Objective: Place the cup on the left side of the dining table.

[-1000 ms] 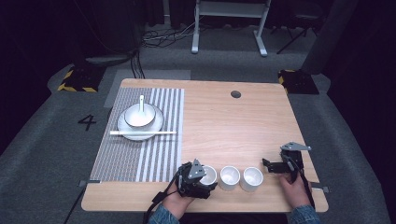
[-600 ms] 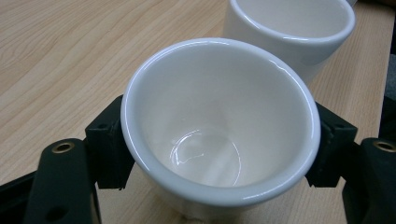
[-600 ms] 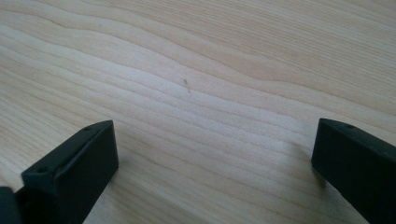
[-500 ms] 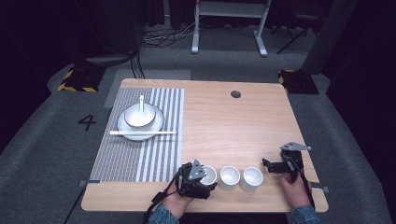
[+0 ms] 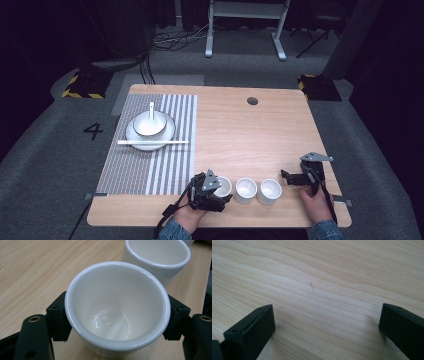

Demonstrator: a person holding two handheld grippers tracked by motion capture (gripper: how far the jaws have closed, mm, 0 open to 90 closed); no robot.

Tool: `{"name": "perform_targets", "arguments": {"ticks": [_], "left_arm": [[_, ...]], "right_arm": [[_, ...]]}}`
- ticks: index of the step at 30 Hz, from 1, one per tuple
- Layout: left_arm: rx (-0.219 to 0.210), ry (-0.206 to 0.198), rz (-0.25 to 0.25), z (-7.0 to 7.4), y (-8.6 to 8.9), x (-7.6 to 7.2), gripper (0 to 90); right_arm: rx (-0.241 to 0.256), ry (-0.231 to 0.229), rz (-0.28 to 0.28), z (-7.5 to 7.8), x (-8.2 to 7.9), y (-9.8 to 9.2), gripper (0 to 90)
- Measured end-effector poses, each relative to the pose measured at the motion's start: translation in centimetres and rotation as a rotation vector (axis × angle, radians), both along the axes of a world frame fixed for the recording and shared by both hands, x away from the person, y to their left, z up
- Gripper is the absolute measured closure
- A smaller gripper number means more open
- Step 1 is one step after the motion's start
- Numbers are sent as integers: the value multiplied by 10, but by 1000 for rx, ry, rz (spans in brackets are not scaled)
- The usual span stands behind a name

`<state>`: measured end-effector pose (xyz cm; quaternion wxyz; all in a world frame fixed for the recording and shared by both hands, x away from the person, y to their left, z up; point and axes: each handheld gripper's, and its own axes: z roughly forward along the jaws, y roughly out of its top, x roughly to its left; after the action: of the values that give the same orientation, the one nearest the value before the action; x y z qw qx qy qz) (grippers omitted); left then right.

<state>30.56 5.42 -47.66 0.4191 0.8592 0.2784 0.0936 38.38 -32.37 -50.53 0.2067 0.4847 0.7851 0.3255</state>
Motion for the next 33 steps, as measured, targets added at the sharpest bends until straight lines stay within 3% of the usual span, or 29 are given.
{"name": "perform_targets", "arguments": {"ticks": [15, 33], "left_arm": [[14, 6, -5, 25, 4, -3, 266], [-7, 1, -14, 55, 6, -5, 266]], "right_arm": [[0, 0, 0, 0, 0, 0, 5], [-2, -1, 1, 0, 0, 0, 5]]}}
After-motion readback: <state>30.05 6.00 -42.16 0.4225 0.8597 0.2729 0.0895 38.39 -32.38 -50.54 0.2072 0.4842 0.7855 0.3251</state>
